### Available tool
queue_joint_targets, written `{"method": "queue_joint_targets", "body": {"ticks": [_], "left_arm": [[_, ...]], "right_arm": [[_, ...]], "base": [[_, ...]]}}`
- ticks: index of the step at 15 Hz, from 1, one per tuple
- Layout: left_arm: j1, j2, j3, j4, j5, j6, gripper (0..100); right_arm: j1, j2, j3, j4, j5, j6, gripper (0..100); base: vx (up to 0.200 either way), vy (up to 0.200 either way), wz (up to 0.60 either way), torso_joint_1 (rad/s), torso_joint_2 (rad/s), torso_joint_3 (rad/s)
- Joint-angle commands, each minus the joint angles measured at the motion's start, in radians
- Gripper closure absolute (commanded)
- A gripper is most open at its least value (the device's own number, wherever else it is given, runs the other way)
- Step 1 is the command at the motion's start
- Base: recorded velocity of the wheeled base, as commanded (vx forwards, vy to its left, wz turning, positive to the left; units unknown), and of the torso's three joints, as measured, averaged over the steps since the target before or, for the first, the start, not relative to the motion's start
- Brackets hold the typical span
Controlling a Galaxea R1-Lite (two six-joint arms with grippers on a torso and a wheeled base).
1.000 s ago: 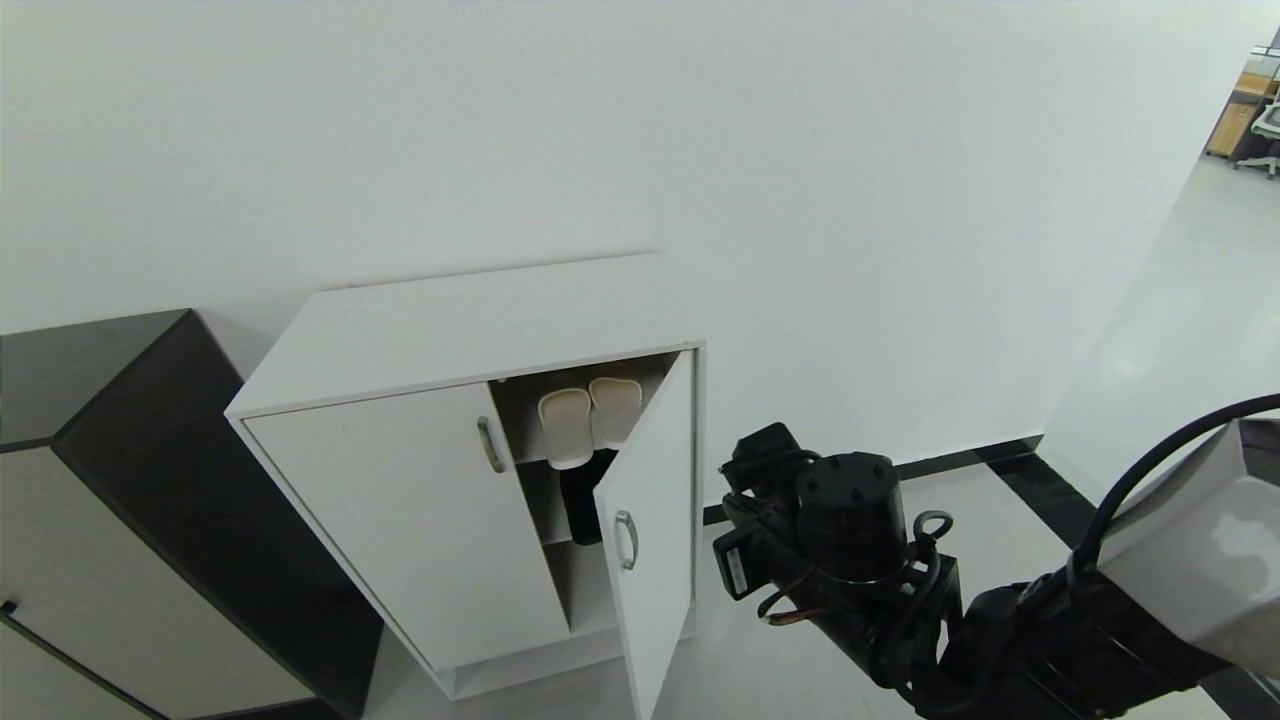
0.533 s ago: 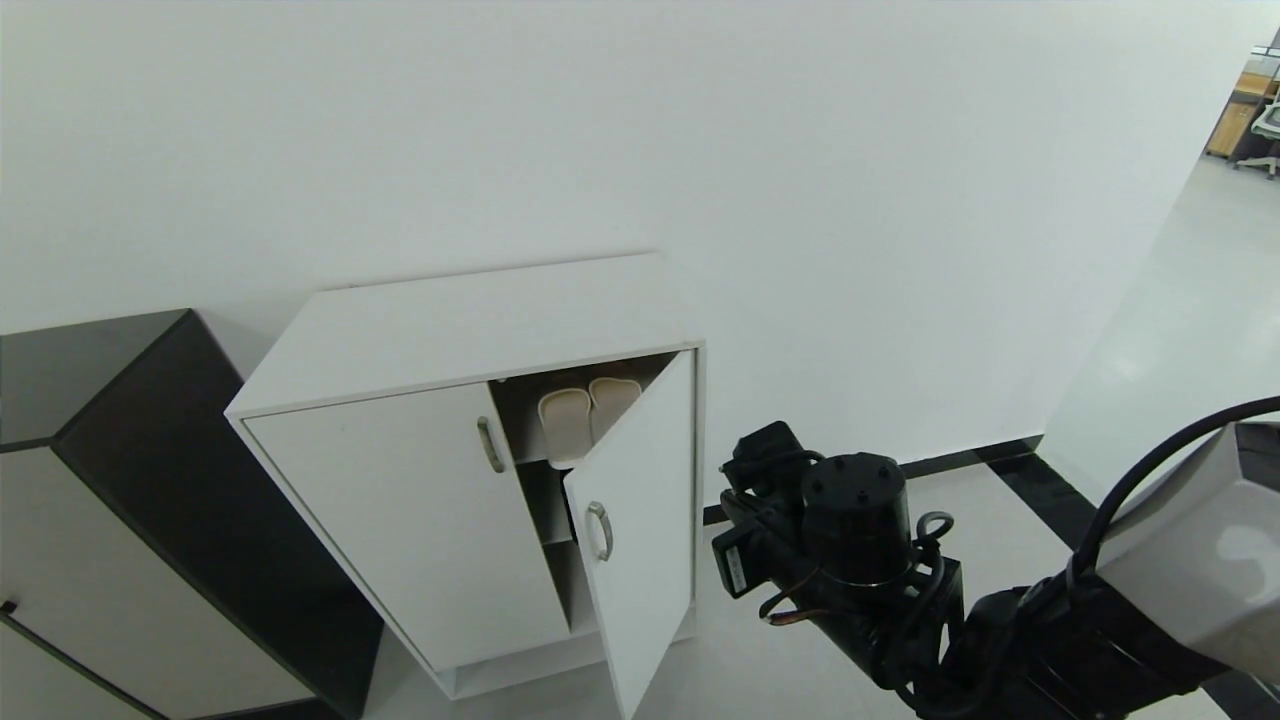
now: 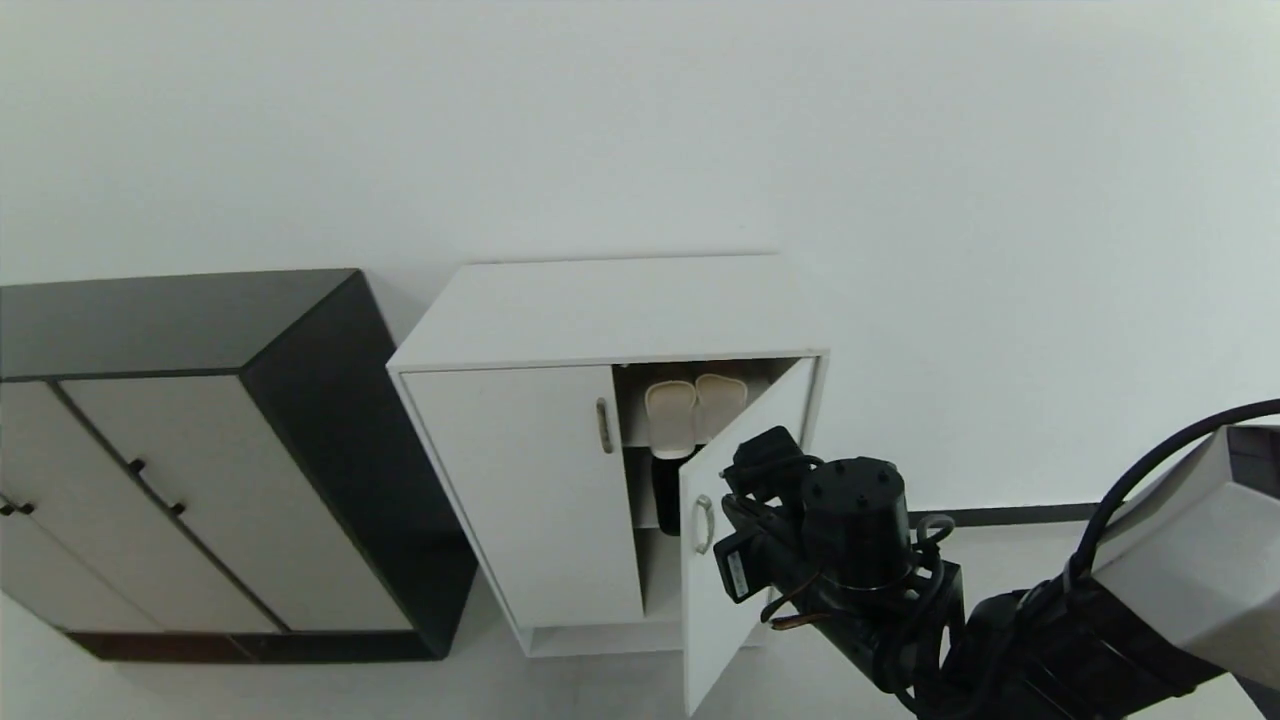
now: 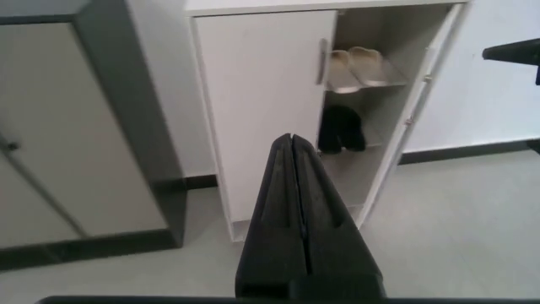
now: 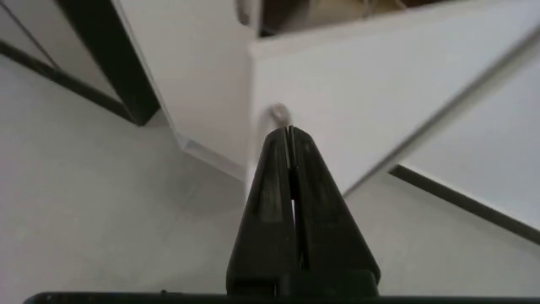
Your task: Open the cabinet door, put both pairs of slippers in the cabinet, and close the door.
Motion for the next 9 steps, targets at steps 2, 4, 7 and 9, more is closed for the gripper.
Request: {"method": "queue_joint_targets", "body": {"ticks": [2,4,7,9], "left_arm": [[0.0,0.0,0.0,0.0,0.0,-0.001,100],[0.0,0.0,0.0,0.0,0.0,0.0,100],[0.0,0.0,0.0,0.0,0.0,0.002,100],[0.0,0.0,0.0,0.0,-0.001,0.002,100]], "right_arm": [[-0.005,0.002,0.01,-0.004,0.001,-0.002,100],[-0.039,-0.017,0.06,-0.009,0.004,-0.068,100],[-0.088,-0.078,0.105,-0.01,0.112,-0.106,100],[-0.114,-0.125,0.132,0.007,0.156,-0.108,100]], "base": [[0.0,0.0,0.0,0.0,0.0,0.0],[0.0,0.0,0.0,0.0,0.0,0.0],[0.0,0.0,0.0,0.0,0.0,0.0],[0.2,0.0,0.0,-0.002,0.0,0.002]]}}
